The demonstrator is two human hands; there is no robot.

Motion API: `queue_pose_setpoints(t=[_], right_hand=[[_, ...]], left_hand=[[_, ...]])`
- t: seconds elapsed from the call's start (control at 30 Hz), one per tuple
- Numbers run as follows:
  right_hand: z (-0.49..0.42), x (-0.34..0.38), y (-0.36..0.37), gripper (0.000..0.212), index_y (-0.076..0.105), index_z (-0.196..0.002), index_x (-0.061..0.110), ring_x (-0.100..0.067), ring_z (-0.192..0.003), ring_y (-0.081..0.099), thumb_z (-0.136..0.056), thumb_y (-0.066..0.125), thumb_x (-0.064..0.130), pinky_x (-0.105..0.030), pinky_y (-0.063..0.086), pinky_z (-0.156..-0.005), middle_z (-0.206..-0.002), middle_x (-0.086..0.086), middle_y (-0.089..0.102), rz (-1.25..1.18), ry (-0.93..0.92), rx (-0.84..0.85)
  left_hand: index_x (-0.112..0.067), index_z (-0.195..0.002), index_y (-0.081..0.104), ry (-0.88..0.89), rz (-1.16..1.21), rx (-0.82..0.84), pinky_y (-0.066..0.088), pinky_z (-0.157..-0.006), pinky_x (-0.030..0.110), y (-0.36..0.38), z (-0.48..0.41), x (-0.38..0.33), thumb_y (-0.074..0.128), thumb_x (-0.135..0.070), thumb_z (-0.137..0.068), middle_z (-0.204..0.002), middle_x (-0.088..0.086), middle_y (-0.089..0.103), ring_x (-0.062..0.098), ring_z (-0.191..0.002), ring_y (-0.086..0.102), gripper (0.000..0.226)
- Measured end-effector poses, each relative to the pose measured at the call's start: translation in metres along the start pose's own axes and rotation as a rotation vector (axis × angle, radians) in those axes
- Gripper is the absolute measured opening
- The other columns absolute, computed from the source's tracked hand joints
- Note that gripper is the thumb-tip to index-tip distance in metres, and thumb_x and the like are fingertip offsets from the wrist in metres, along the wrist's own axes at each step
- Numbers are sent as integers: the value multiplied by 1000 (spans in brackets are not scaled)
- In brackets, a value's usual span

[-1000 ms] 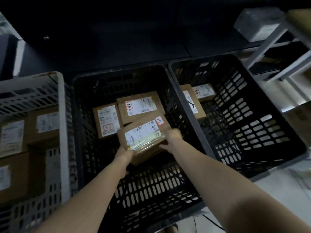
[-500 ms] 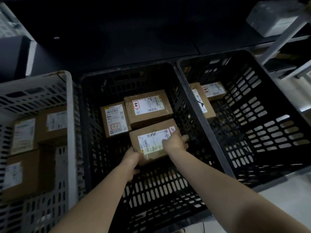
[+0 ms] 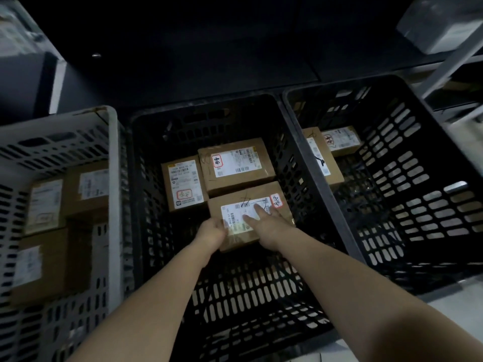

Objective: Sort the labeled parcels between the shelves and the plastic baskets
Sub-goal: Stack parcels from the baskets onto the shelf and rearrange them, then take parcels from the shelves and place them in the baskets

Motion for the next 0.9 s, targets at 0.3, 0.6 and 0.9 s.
queue_pose_setpoints(t=[0.3, 0.6, 0.9], right_hand=[[53, 51, -101, 38, 45, -138, 16, -31, -118, 47, -101, 41, 27, -38, 46, -78, -130, -10, 52, 190, -261, -370], [242, 195, -188, 37, 49, -132, 22, -28, -116, 51, -99, 41, 38, -39, 48, -88, -126, -3, 55, 395, -818, -748], [527, 413, -174, 39, 45, -136, 35, -13, -115, 51, -99, 40, 46, -26, 46, -88, -125, 12, 53, 473, -1438, -976]], left_hand=[[-20, -131, 50, 277, -628, -224, 47, -83, 27, -70, 84, -48, 47, -23, -97, -119, 3, 57, 18, -103, 56, 35], [-22, -117, 53, 192, -792, -754, 47, -77, 31, -183, 340, -59, 45, -30, -97, -109, 1, 64, 21, -99, 60, 24], [-17, -117, 54, -134, -813, -1229, 43, -85, 41, -240, 697, 20, 45, -27, -95, -118, 8, 62, 31, -108, 57, 26]])
Point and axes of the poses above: each hand's wrist, its own z-axis away from the middle knuckle, its own y-axis out of the palm, x = y × z, the point moved 9 cm from there along -z, towards the middle knuckle
